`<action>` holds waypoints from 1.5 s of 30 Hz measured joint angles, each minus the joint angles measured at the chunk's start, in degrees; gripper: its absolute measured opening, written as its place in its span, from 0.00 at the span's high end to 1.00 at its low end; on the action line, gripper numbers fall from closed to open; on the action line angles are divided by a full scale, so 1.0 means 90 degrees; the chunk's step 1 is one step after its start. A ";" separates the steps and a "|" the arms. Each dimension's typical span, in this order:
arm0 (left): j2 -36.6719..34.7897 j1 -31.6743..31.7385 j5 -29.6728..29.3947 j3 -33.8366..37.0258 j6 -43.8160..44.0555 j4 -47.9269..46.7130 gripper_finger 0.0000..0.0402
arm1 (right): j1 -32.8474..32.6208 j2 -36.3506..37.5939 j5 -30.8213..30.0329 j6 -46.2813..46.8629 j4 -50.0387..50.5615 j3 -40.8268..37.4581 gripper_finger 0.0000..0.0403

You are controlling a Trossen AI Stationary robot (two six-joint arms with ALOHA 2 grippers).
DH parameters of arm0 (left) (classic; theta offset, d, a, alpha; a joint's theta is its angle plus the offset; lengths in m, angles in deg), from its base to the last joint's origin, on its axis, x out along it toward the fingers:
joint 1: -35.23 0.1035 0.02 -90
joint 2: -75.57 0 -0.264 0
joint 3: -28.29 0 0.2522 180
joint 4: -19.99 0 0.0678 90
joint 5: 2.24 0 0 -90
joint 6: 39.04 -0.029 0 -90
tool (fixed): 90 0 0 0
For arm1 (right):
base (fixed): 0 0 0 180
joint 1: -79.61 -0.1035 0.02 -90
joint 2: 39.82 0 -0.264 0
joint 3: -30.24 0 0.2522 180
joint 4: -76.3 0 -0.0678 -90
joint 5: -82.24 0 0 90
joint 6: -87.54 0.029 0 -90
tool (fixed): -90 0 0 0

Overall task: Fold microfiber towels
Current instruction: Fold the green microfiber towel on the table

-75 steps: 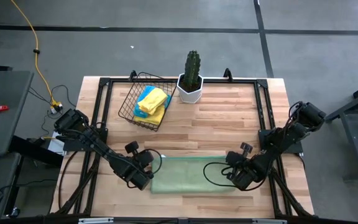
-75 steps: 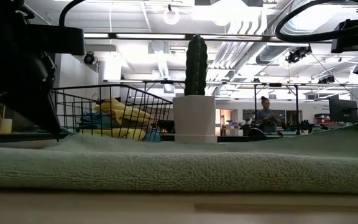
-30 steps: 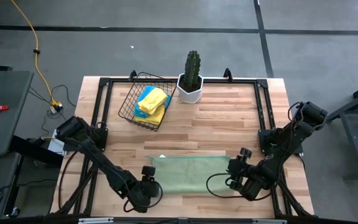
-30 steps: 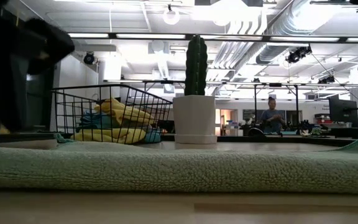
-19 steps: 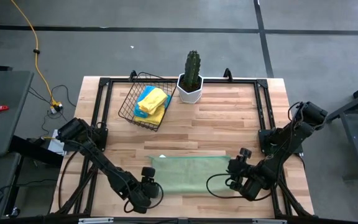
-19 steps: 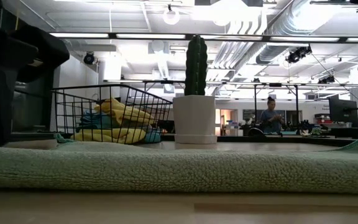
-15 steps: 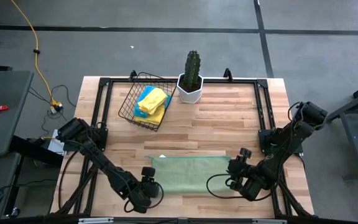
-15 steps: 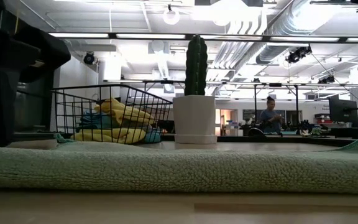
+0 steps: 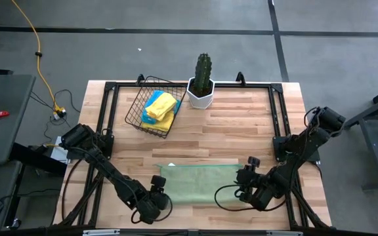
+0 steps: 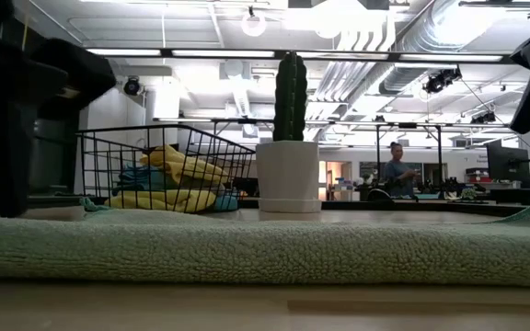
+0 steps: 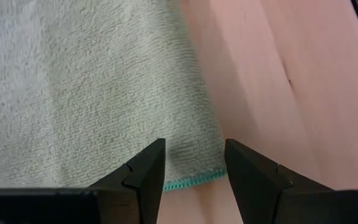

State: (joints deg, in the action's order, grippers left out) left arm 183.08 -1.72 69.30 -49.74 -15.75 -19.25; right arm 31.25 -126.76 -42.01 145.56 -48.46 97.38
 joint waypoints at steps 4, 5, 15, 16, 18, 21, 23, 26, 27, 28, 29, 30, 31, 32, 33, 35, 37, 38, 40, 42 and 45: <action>0.0000 0.0138 0.0310 0.0000 0.0223 0.0004 0.61 | 0.0000 0.0000 0.0069 -0.0003 -0.0028 0.0000 0.55; 0.0000 0.0158 0.0419 0.0000 0.0221 0.0008 0.61 | 0.0000 0.0000 0.0130 -0.0005 -0.0028 0.0000 0.55; 0.0110 -0.0004 0.0576 0.0002 0.0228 0.0376 0.61 | -0.0002 0.0000 0.0388 -0.0063 -0.0127 0.0000 0.55; 0.0180 -0.0010 0.0565 0.0001 0.0263 0.0447 0.61 | -0.0002 0.0000 0.0390 -0.0080 -0.0128 0.0000 0.55; 0.0340 -0.0022 0.0514 -0.0001 0.0354 0.0492 0.61 | 0.0000 0.0000 0.0402 -0.0197 -0.0159 0.0000 0.55; 0.0467 -0.0022 0.0474 -0.0026 0.0396 0.0516 0.61 | 0.0000 0.0000 0.0443 -0.0449 -0.0264 0.0000 0.55; 0.0478 -0.0034 0.0470 -0.0027 0.0409 0.0514 0.61 | 0.0032 0.0000 0.0545 -0.0620 -0.0364 0.0007 0.55; 0.0486 -0.0034 0.0461 -0.0024 0.0465 0.0494 0.61 | 0.0083 0.0000 0.0805 -0.1017 -0.0853 0.0010 0.55; 0.0489 -0.0034 0.0463 -0.0024 0.0487 0.0483 0.61 | 0.0093 -0.0011 0.0933 -0.1208 -0.1151 0.0010 0.55; 0.0491 -0.0034 0.0462 -0.0024 0.0513 0.0474 0.61 | 0.0117 -0.0042 0.1066 -0.1423 -0.1434 0.0011 0.55; 0.0493 -0.0034 0.0467 -0.0024 0.0518 0.0459 0.61 | 0.0124 -0.0105 0.1162 -0.1641 -0.1701 0.0014 0.55; 0.0498 -0.0034 0.0487 -0.0022 0.0528 0.0452 0.61 | 0.0124 -0.0196 0.1203 -0.1832 -0.1940 0.0014 0.55; 0.0498 -0.0034 0.0499 -0.0019 0.0545 0.0444 0.61 | 0.0127 -0.0305 0.1225 -0.1968 -0.2149 0.0015 0.55; 0.0503 -0.0034 0.0502 -0.0019 0.0557 0.0428 0.61 | 0.0127 -0.0422 0.1317 -0.2060 -0.2317 0.0013 0.55; 0.0503 -0.0034 0.0509 -0.0019 0.0558 0.0414 0.61 | 0.0127 -0.0531 0.1457 -0.2167 -0.2415 0.0015 0.55; 0.0505 -0.0031 0.0558 -0.0022 0.0564 0.0383 0.61 | 0.0127 -0.0746 0.1831 -0.2234 -0.2390 0.0015 0.55; 0.0508 -0.0027 0.0632 -0.0022 0.0566 0.0369 0.61 | 0.0124 -0.0895 0.2190 -0.2152 -0.2255 0.0012 0.55; 0.0508 -0.0027 0.0658 -0.0022 0.0566 0.0367 0.61 | 0.0124 -0.0939 0.2366 -0.2079 -0.2186 0.0012 0.55; 0.0508 -0.0027 0.0664 -0.0020 0.0561 0.0363 0.61 | 0.0124 -0.0993 0.2665 -0.1812 -0.2016 0.0012 0.55; 0.0510 -0.0027 0.0667 -0.0019 0.0564 0.0363 0.61 | 0.0114 -0.1018 0.2933 -0.1499 -0.1872 0.0012 0.55; 0.0515 -0.0027 0.0651 -0.0017 0.0564 0.0359 0.61 | 0.0037 -0.1018 0.3175 -0.1075 -0.1548 0.0012 0.55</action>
State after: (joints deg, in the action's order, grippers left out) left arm 187.71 -1.96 75.16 -49.89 -10.68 -16.01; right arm 31.58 -135.92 -13.43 135.88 -62.39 97.49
